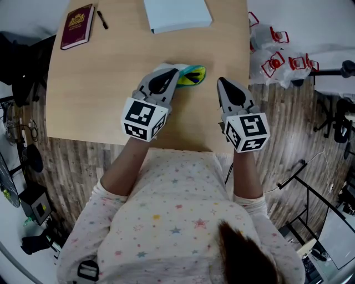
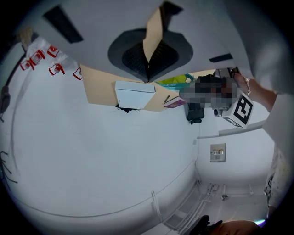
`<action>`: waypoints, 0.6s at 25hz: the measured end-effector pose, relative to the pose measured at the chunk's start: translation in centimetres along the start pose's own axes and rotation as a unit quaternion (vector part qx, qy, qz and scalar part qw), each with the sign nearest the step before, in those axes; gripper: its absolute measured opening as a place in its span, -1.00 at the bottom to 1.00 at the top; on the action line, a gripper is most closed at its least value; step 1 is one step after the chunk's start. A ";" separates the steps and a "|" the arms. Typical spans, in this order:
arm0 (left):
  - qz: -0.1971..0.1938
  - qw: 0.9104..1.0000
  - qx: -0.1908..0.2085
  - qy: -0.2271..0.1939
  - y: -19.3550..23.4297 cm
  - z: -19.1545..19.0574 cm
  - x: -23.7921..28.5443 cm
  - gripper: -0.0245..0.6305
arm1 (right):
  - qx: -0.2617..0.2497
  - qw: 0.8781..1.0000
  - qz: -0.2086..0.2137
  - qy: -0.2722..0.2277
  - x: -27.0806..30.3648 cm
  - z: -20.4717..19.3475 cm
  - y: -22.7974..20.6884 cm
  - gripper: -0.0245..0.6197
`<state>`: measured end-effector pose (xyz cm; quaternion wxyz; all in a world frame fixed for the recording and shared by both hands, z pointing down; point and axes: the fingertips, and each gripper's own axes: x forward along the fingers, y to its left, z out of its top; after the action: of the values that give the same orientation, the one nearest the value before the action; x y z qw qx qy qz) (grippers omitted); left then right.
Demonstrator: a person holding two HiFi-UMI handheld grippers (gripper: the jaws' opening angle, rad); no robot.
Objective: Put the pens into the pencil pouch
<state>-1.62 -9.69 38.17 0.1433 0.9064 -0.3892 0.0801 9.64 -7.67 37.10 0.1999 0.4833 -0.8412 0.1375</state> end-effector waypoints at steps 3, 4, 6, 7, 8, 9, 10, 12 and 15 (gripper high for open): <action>0.003 1.000 -0.001 -0.007 0.0 0.4 -0.4 -0.89 | 0.004 1.000 -0.003 -0.014 -0.3 0.5 -0.2 -0.92; 0.004 1.000 -0.001 -0.008 0.0 0.6 -0.5 -0.89 | 0.005 1.000 -0.004 -0.018 -0.3 0.6 -0.3 -0.92; 0.006 1.000 0.000 -0.012 0.0 1.0 -0.8 -0.89 | 0.007 1.000 -0.007 -0.027 -0.5 1.1 -0.5 -0.92; 0.007 1.000 0.000 -0.014 0.0 1.2 -0.9 -0.89 | 0.008 0.999 -0.008 -0.033 -0.6 1.4 -0.5 -0.92; 0.008 1.000 0.000 -0.016 0.1 1.4 -1.0 -0.89 | 0.008 0.999 -0.009 -0.040 -0.7 1.7 -0.6 -0.92; 0.009 1.000 0.001 -0.018 0.1 1.6 -1.2 -0.89 | 0.009 0.999 -0.009 -0.048 -0.9 2.1 -0.6 -0.92; 0.010 1.000 0.001 -0.021 0.1 1.8 -1.3 -0.89 | 0.011 0.998 -0.009 -0.058 -1.0 2.5 -0.6 -0.92; 0.010 1.000 0.003 -0.025 0.0 2.2 -1.6 -0.89 | 0.015 0.997 -0.009 -0.078 -1.4 3.3 -0.6 -0.92; 0.013 0.999 0.008 -0.032 -0.1 2.8 -2.2 -0.89 | 0.018 0.994 -0.014 -0.103 -1.8 4.2 -0.6 -0.92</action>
<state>-2.96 -9.07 34.93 0.1227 0.9046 -0.4044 0.0557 10.14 -8.44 32.54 0.1052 0.5103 -0.8477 0.0997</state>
